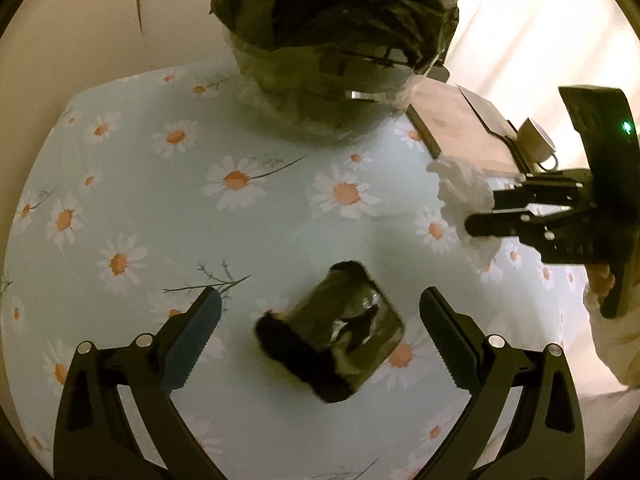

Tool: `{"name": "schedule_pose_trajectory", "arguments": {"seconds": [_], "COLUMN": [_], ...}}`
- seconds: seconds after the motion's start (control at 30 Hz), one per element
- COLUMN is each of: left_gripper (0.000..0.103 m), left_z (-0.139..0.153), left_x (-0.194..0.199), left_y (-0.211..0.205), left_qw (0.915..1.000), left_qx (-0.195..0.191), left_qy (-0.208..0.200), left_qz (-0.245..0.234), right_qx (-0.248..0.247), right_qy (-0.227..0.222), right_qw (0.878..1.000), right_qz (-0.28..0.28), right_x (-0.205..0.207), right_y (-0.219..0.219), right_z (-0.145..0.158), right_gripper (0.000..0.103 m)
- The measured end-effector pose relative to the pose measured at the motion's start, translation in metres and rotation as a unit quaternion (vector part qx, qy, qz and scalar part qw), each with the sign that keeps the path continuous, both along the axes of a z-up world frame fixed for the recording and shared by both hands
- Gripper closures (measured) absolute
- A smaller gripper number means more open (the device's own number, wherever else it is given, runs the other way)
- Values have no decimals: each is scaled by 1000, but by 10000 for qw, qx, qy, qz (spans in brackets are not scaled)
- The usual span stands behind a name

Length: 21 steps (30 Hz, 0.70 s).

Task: Collect trash
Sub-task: 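Grasp the white tissue with the right tool while the left tool grasps the black pouch, then lift the tissue and black pouch off the table toward the bin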

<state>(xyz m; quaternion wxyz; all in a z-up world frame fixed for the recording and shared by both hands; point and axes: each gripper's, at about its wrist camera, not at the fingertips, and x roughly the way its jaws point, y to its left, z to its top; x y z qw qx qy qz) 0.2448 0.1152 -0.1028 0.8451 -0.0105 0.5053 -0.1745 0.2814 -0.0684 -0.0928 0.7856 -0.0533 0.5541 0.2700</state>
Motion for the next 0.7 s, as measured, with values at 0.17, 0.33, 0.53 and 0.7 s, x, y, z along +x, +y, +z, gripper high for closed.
{"name": "schedule_pose_trajectory", "arguments": {"seconds": [0.17, 0.33, 0.53, 0.7], "left_gripper": [6, 6, 6, 6], "left_z": [-3, -15, -23, -33], "left_x": [-1, -2, -4, -2], "left_y": [-13, -24, -33, -30], "left_qw": [9989, 9944, 9850, 9776], "left_qx": [236, 347, 652, 610], "left_qy": [32, 166, 124, 334], "left_qz": [396, 984, 1593, 1988], "right_qx": [105, 103, 152, 80], "right_qy": [17, -6, 34, -18], "right_qw": [9999, 9999, 9996, 9998], "right_qz": [-31, -92, -233, -179], "right_x": [-6, -11, -12, -12], "right_y": [-17, -32, -47, -52], "right_z": [3, 1, -2, -1], "right_gripper": [70, 69, 69, 69]}}
